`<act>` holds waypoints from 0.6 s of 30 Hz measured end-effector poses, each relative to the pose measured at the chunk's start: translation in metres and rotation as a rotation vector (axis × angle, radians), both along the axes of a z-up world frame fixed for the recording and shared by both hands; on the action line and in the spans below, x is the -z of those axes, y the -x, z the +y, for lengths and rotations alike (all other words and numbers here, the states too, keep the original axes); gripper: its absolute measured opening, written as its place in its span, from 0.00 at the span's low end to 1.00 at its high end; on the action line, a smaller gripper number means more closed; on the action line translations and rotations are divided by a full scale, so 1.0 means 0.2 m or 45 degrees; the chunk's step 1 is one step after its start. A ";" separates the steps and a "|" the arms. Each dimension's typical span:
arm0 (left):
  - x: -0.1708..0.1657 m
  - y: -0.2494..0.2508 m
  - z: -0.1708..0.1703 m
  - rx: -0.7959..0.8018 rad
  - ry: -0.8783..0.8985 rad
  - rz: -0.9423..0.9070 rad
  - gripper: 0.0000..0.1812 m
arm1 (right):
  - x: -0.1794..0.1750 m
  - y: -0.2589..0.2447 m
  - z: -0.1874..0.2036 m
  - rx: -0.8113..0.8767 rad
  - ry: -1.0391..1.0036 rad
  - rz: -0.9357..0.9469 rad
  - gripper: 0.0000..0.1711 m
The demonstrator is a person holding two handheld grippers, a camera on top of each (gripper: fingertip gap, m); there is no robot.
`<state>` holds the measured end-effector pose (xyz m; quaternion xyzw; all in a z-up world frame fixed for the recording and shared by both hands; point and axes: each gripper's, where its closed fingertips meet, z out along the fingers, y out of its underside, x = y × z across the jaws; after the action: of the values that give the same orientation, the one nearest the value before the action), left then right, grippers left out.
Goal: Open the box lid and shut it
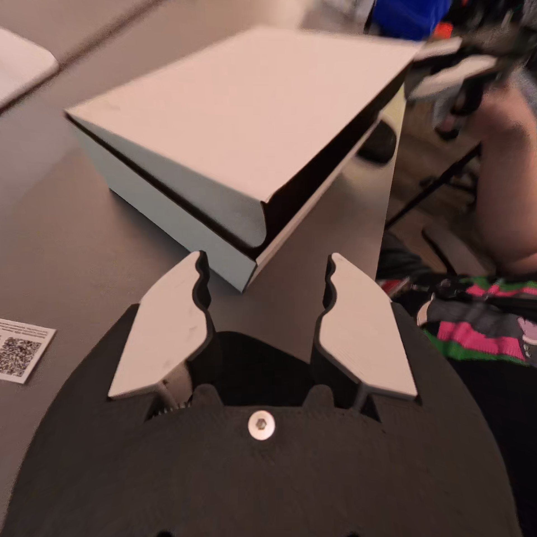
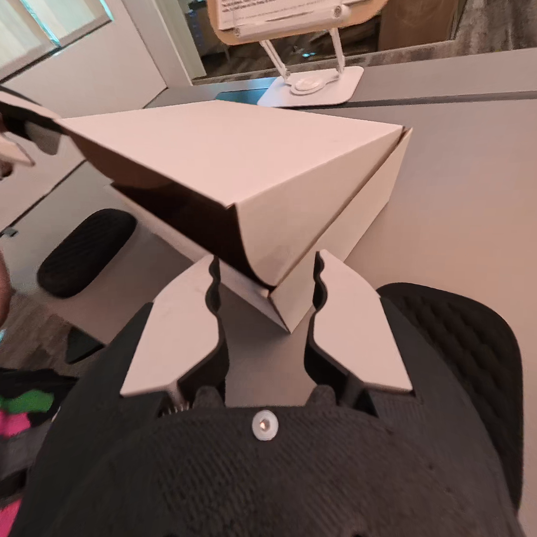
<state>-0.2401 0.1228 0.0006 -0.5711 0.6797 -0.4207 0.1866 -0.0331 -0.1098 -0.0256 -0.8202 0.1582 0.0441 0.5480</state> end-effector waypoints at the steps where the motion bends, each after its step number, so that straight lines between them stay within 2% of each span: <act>1: -0.05 0.01 0.02 -0.053 0.030 -0.108 0.40 | -0.03 0.01 -0.04 -0.019 -0.029 -0.009 0.37; 3: -0.16 -0.01 0.11 -0.216 0.077 -0.320 0.37 | -0.13 0.03 -0.10 -0.052 -0.128 0.020 0.37; 5: -0.25 -0.05 0.18 -0.327 0.102 -0.473 0.42 | -0.27 0.02 -0.11 -0.053 -0.272 0.081 0.36; 8: -0.23 -0.09 0.12 -0.283 0.056 -0.473 0.45 | -0.39 -0.03 -0.07 -0.012 -0.383 0.109 0.35; 12: -0.08 -0.10 0.12 -0.437 -0.225 -0.400 0.40 | -0.34 0.01 -0.01 -0.047 -0.242 -0.114 0.37; 15: -0.03 -0.14 0.07 -0.444 -0.262 -0.427 0.34 | -0.27 0.02 0.04 -0.067 -0.168 -0.237 0.36; 18: 0.04 -0.19 0.06 -0.451 -0.359 -0.357 0.31 | -0.20 0.02 0.10 -0.074 -0.077 -0.323 0.36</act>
<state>-0.2029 0.1347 -0.0076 -0.5857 0.5886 -0.3577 0.4273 -0.0374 -0.0903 0.0143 -0.8065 0.0624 -0.0396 0.5865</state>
